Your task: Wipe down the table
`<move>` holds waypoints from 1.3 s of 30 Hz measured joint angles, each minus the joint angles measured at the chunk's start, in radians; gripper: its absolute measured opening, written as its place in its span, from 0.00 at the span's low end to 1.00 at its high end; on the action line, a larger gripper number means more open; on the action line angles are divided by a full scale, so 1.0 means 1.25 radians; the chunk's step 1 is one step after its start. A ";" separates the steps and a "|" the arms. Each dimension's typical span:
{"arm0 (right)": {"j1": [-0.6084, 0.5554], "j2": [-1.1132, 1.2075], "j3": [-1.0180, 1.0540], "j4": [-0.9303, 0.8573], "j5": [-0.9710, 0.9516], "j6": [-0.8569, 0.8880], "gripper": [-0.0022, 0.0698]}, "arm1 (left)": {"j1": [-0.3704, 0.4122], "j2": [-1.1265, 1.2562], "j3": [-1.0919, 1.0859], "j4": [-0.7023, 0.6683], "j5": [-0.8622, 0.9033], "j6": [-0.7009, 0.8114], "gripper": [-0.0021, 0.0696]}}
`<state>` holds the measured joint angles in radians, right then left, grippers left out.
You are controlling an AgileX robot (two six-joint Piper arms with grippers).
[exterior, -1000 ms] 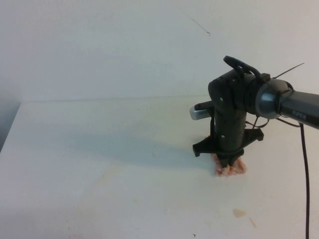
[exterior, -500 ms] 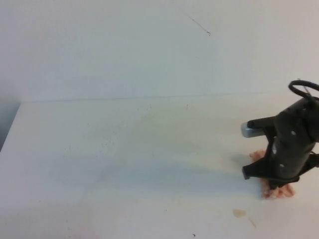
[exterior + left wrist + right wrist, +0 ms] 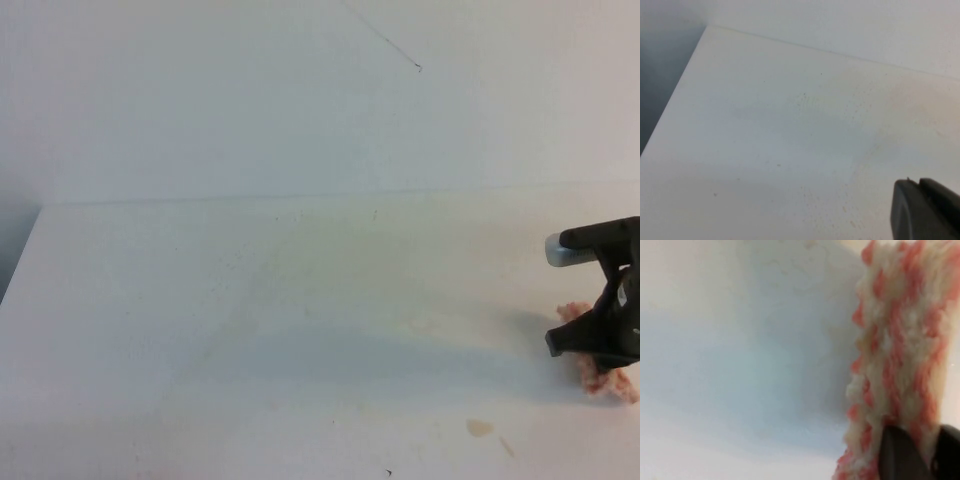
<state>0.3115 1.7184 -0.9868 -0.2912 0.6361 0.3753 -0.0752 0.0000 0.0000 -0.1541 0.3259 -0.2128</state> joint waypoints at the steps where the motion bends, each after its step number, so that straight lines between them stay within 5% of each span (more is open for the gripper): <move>1: 0.000 0.000 0.000 0.009 -0.006 0.000 0.36 | 0.000 0.000 0.000 0.000 0.000 0.000 0.03; 29: 0.000 -0.301 0.000 0.040 0.043 -0.100 0.37 | 0.000 0.000 0.000 0.000 0.000 0.000 0.03; 32: 0.000 -0.376 0.000 0.048 0.057 -0.117 0.28 | 0.000 0.000 0.000 0.000 0.000 0.000 0.03; 35: 0.000 -0.446 0.000 0.067 0.073 -0.135 0.04 | 0.000 0.000 0.000 0.000 0.000 0.000 0.03; 39: 0.000 -0.538 0.000 0.089 0.117 -0.135 0.02 | 0.000 0.000 0.000 0.000 0.000 0.000 0.03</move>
<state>0.3115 1.0457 -0.9868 -0.1800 0.7821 0.2067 -0.0752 0.0000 0.0000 -0.1541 0.3259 -0.2128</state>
